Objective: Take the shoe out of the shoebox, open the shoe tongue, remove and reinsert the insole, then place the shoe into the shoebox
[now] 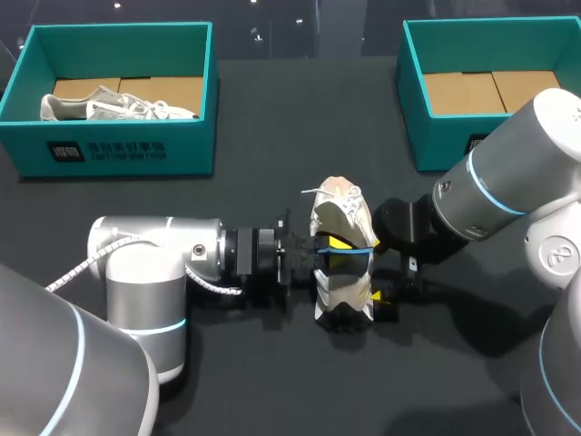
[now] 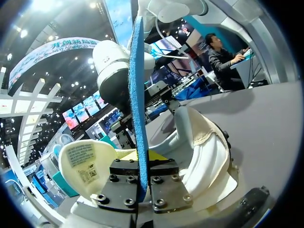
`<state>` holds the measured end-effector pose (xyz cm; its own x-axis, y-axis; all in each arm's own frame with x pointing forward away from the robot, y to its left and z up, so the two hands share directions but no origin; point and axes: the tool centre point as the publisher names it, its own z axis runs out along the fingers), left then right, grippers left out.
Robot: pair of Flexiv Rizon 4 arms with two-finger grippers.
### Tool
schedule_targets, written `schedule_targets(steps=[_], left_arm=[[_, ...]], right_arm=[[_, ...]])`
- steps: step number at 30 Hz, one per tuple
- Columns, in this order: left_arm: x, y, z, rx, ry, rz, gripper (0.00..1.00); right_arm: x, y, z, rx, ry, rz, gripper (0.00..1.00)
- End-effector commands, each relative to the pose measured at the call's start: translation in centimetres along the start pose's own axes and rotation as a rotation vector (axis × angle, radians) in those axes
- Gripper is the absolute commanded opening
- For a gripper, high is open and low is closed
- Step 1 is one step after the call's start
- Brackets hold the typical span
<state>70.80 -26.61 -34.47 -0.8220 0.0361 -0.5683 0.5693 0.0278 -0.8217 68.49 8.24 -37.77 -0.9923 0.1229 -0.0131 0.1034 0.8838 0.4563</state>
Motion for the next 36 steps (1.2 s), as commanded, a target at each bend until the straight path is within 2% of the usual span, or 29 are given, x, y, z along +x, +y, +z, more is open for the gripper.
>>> schedule_targets(steps=[1,3,5,16,25,26,27,28,36], left_arm=[[-0.2,-0.2,-0.1,0.016,0.0,-0.002,0.0],[-0.2,-0.8,-0.1,0.026,-0.001,0.001,0.13],[-0.1,-1.4,-0.1,0.038,0.0,0.001,0.2],[0.5,-4.4,0.3,0.078,0.029,0.031,0.29],[0.8,-5.1,0.8,0.08,0.06,0.074,0.25],[0.8,-5.0,0.9,0.079,0.061,0.076,0.2],[0.8,-5.0,0.9,0.079,0.063,0.077,0.07],[0.9,-4.9,1.0,0.076,0.068,0.085,0.0],[0.8,-2.9,0.4,0.076,0.08,0.104,0.0]], right_arm=[[0.1,0.1,0.0,0.003,-0.003,0.001,1.0],[0.1,0.1,0.0,0.003,-0.003,0.001,1.0],[0.1,0.1,0.0,0.003,-0.003,0.001,1.0],[0.1,0.1,0.0,0.003,-0.003,0.001,1.0],[0.1,0.1,0.0,0.003,-0.003,0.001,1.0],[0.1,0.1,0.0,0.003,-0.003,0.001,1.0],[0.1,0.1,0.0,0.003,-0.003,0.001,1.0],[0.1,0.1,0.0,0.003,-0.003,0.001,1.0],[0.1,0.1,0.0,0.003,-0.003,0.001,1.0]])
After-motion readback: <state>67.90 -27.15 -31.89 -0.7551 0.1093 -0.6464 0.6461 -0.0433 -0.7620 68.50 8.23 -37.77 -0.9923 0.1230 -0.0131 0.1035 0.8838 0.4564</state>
